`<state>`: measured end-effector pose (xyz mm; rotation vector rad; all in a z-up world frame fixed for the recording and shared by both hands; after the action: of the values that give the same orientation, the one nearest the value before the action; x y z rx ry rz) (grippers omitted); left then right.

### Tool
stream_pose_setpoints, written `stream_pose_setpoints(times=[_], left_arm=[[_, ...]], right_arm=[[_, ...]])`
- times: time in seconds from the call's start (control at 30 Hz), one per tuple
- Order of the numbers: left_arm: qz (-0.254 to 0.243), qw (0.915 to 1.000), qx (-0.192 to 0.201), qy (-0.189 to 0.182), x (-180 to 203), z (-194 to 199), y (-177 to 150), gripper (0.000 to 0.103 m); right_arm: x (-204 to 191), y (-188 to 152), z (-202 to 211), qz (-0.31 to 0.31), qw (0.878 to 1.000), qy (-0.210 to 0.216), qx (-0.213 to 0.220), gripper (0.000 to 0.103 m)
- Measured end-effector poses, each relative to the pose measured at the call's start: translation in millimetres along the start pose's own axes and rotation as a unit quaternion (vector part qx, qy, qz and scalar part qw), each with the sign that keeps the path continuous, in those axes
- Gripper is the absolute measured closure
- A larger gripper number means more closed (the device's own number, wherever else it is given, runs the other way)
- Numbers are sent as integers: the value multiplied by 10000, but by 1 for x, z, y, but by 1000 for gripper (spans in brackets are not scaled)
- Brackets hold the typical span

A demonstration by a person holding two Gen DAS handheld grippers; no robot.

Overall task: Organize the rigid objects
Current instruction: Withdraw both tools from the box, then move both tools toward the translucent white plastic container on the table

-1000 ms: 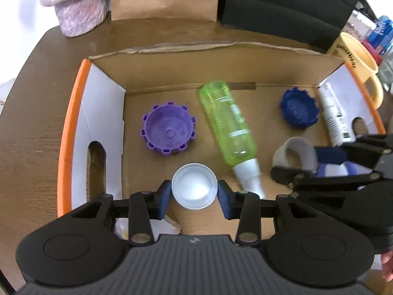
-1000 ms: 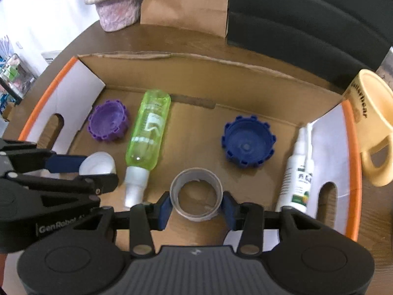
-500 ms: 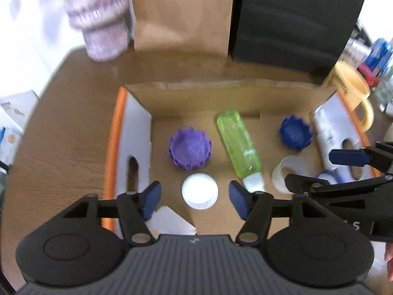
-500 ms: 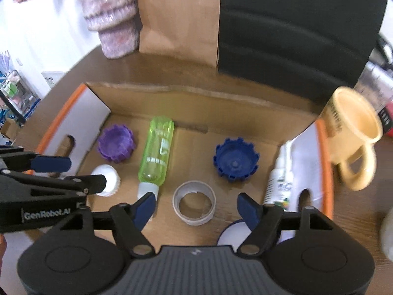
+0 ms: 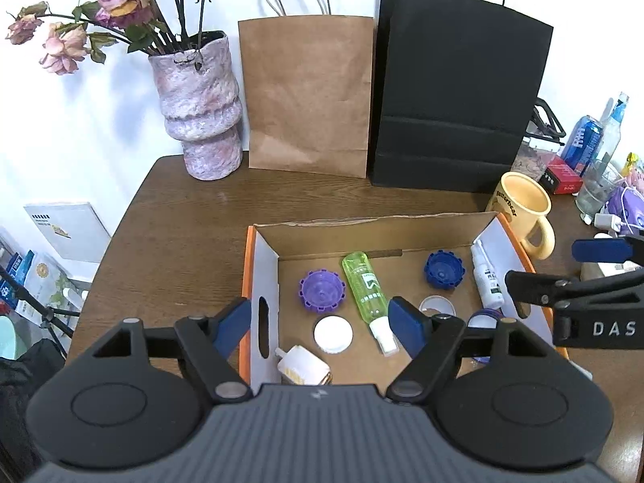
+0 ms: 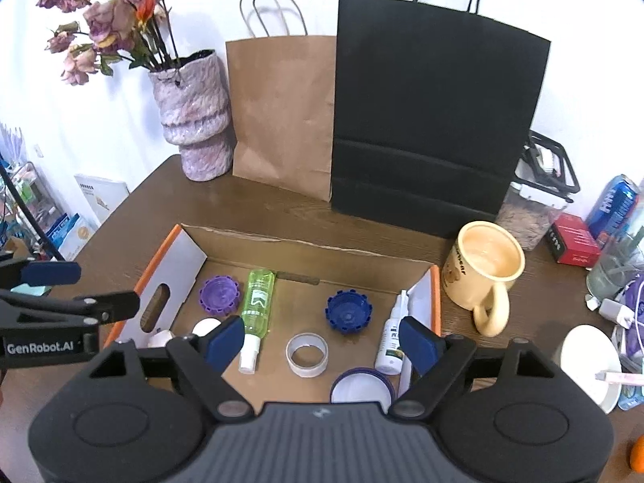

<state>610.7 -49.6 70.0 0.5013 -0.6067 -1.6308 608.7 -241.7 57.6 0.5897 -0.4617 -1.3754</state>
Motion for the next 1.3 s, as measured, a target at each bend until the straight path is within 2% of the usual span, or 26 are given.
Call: stream_pose_setpoints(times=[0.13,0.2,0.23,0.27,0.37,0.43,0.47,0.53,0.6,0.77,0.87,1.0,1.13,1.23,1.3], left_arm=[[33,9997,239,26,-1,13,-3,26],[-11,9968,793,90,0,25,-5,24],[-4,9940,1090,118,2,31,-8,19],[43,9896,1434,63,3,38,-13,17],[109,9667,2557,-70,9,56,-34,14],[18,9560,2935,-8,14,61,-50,13],[8,9534,3016,-45,16,61,-58,13],[46,9530,3027,-137,18,59,-70,13],[114,9503,3109,-134,20,57,-81,13],[-51,9495,3138,-75,22,59,-98,13],[-14,9491,3149,-49,20,65,-103,13],[40,9477,3191,27,15,81,-117,13],[-90,9509,3083,256,11,103,-156,13],[-153,9522,3041,242,10,121,-197,10],[-141,9502,3108,167,10,137,-226,10]], right_arm=[[0,-7,8,-39,9997,31,259,20],[0,-9,16,-72,9978,59,660,20],[1,-12,22,-110,9954,78,953,18],[2,-15,26,-169,9927,92,1190,16],[4,-35,36,-178,9792,132,2017,14],[4,-50,40,-49,9688,14,2478,12],[3,-59,42,30,9621,-48,2725,11],[3,-73,46,50,9509,-142,3090,6],[3,-86,48,3,9433,-156,3316,5],[-2,-102,56,-63,9385,-183,3448,5],[-5,-109,59,-111,9407,-132,3389,5],[-5,-125,76,-291,9372,-96,3476,5],[-3,-165,103,-413,9392,-128,3408,5],[-6,-205,126,-244,9380,-237,3449,4],[-9,-231,139,-184,9386,-327,3430,4]])
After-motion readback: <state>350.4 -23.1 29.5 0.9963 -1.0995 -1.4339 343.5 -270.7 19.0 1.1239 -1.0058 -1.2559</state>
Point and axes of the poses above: each gripper's, at about its wrist camera, not at the fingertips, and z roughly against the way its jaws point, x to its right, y to its top, the point moved 7 cm from there along -z, roughly the way its jaws point, and after that the axes turned 2 degrees about -y, right-handed, at the moved point
